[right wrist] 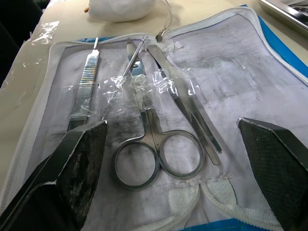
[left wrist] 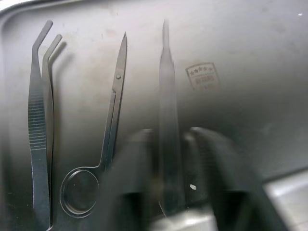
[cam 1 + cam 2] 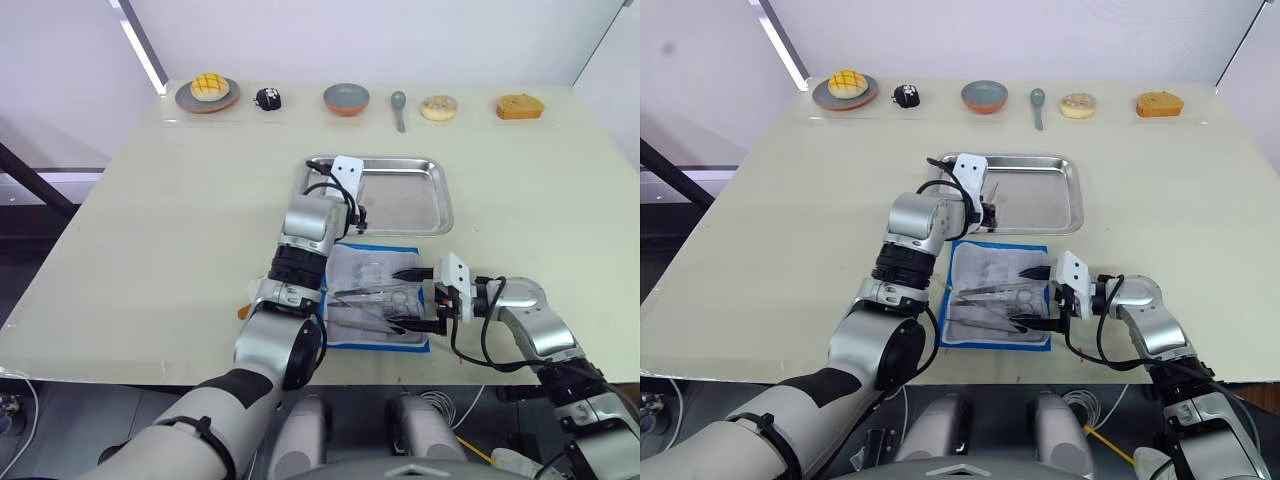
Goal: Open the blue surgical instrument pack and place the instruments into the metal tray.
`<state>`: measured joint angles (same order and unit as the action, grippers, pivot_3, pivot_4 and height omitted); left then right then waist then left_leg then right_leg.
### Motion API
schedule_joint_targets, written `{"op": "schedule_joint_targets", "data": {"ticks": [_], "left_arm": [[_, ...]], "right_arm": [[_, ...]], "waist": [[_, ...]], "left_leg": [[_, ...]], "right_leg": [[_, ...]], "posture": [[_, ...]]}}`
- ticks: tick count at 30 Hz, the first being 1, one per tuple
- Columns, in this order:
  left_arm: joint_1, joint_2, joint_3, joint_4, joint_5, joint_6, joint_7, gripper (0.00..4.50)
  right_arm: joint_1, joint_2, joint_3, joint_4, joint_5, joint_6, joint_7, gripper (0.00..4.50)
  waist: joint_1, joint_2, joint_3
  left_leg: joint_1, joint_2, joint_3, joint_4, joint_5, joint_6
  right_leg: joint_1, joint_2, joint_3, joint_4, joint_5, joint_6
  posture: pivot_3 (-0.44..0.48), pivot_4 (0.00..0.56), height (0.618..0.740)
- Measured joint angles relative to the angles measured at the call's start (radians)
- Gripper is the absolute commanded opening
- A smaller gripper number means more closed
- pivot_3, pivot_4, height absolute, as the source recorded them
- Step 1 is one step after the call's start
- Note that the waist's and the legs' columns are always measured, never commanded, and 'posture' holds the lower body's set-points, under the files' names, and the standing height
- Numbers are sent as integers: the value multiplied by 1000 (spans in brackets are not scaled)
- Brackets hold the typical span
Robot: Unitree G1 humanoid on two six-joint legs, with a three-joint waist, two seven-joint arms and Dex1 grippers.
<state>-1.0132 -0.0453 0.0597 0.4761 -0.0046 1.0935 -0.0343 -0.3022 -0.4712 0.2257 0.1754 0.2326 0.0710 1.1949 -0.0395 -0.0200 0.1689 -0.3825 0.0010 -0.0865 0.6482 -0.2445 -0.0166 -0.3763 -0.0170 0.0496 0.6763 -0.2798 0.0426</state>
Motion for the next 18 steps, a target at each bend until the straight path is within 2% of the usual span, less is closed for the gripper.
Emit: {"op": "schedule_joint_targets", "data": {"ticks": [2, 4, 6, 11, 14, 17, 18], "left_arm": [[0, -1, 1, 8, 0, -9, 0, 4008], [-1, -3, 4, 7, -2, -12, 4, 4374], [-1, -3, 9, -6, -13, -12, 2, 4374], [39, 60, -35, -223, -83, 7, -123, 4374], [122, 143, -64, -388, -158, 7, -261, 4374], [246, 268, -95, -530, -250, -62, -459, 4374], [293, 337, -119, -570, -265, -126, -540, 4374]], "right_arm": [[0, 0, 0, 0, 0, 0, 0, 4500], [0, 0, 0, 0, 0, 0, 0, 4500], [0, 0, 0, 0, 0, 0, 0, 4500], [1, 1, 1, -1, 1, -1, -1, 4500], [2, 1, 1, -1, 2, -2, 0, 4500], [1, 3, 0, 1, 3, -4, -2, 4500], [1, 4, 0, 2, 2, -5, -2, 4500]], "waist": [[0, 0, 0], [0, 0, 0], [0, 0, 0], [-3, 0, 0], [-2, 1, 0], [-2, 1, 0], [-2, 1, 0]], "left_leg": [[0, 0, 0, 0, 0, 0], [0, 0, 0, 0, 0, 0], [0, 0, 0, 0, 0, 0], [1, 1, 1, -1, 2, -4], [2, 1, 1, -2, 2, -4], [2, 2, 1, -2, 3, -5], [2, 2, 1, -2, 3, -5]], "right_leg": [[0, 0, 0, 0, 0, 0], [0, 0, 0, 0, 0, 0], [0, 0, 0, 0, 0, 0], [0, 0, 2, 0, 0, 0], [0, 0, 2, 0, 2, -3], [0, 0, 2, 0, 2, -3], [0, 0, 2, 0, 2, -4]], "posture": [[0, 150, 740], [0, 150, 740], [0, 150, 740], [0, 150, 740], [0, 150, 740], [0, 150, 740], [0, 150, 740]]}}
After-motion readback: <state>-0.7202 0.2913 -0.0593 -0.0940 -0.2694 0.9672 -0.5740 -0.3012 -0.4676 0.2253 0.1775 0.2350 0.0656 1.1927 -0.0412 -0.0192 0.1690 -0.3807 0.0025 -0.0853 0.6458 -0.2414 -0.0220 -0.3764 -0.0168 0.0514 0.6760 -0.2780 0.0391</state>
